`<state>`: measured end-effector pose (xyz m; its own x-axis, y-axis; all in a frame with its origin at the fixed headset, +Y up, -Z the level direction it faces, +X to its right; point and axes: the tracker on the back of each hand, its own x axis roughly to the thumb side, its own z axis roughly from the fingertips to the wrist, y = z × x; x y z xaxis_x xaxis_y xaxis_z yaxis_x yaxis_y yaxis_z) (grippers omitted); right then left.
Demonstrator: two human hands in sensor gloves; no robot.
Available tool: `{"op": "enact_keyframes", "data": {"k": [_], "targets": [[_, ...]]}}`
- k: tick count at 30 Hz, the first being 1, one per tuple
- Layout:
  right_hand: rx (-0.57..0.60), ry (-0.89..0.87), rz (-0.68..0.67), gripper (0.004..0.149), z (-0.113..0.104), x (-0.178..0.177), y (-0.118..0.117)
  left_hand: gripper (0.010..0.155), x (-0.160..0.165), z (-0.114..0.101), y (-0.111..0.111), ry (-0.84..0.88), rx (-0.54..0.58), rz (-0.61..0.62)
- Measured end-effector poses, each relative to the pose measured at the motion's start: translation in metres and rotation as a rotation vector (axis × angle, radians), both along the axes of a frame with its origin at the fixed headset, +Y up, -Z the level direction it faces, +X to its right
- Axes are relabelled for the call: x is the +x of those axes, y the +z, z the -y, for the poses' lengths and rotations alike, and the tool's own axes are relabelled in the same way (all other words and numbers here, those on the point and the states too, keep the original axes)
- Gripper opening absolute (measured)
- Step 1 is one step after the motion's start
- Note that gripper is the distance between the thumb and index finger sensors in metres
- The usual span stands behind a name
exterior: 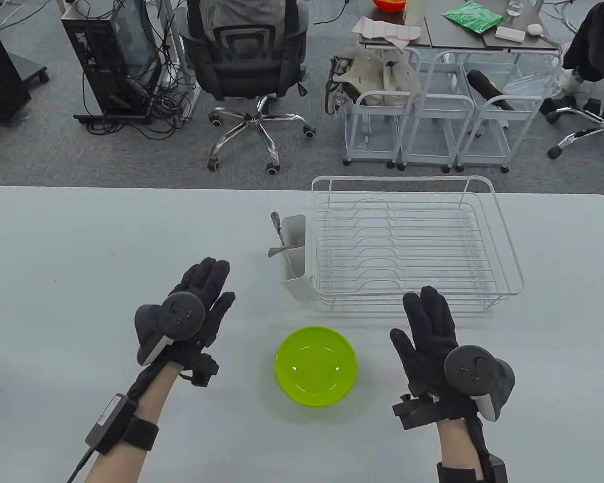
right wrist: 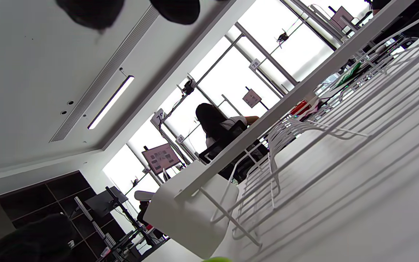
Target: Insert the steel spoon and steel fork into the cutlery bin
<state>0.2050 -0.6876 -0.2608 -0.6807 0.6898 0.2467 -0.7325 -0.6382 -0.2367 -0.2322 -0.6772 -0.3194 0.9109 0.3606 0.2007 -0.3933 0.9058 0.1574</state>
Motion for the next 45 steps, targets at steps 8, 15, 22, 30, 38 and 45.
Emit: {"op": "enact_keyframes", "data": {"k": [8,15,22,30,38,45], "targets": [[0.010,0.047,-0.026,0.070,-0.002,-0.011,0.002,0.063,-0.011,0.023,0.040,-0.100,0.081,-0.048],[-0.008,0.091,-0.035,0.070,0.003,-0.018,0.000,0.064,-0.012,0.037,0.048,-0.120,0.092,-0.059],[-0.020,0.145,-0.030,0.070,0.007,-0.022,-0.002,0.064,-0.014,0.040,0.051,-0.183,0.113,-0.005],[-0.057,0.201,-0.057,0.070,0.016,-0.032,-0.006,0.065,-0.019,0.041,0.049,-0.161,0.091,0.008],[-0.068,0.220,-0.064,0.070,0.018,-0.035,-0.006,0.065,-0.023,0.038,0.049,-0.146,0.097,0.000],[-0.066,0.206,-0.046,0.070,0.016,-0.029,-0.006,0.065,-0.023,0.038,0.048,-0.148,0.091,0.007]]}}
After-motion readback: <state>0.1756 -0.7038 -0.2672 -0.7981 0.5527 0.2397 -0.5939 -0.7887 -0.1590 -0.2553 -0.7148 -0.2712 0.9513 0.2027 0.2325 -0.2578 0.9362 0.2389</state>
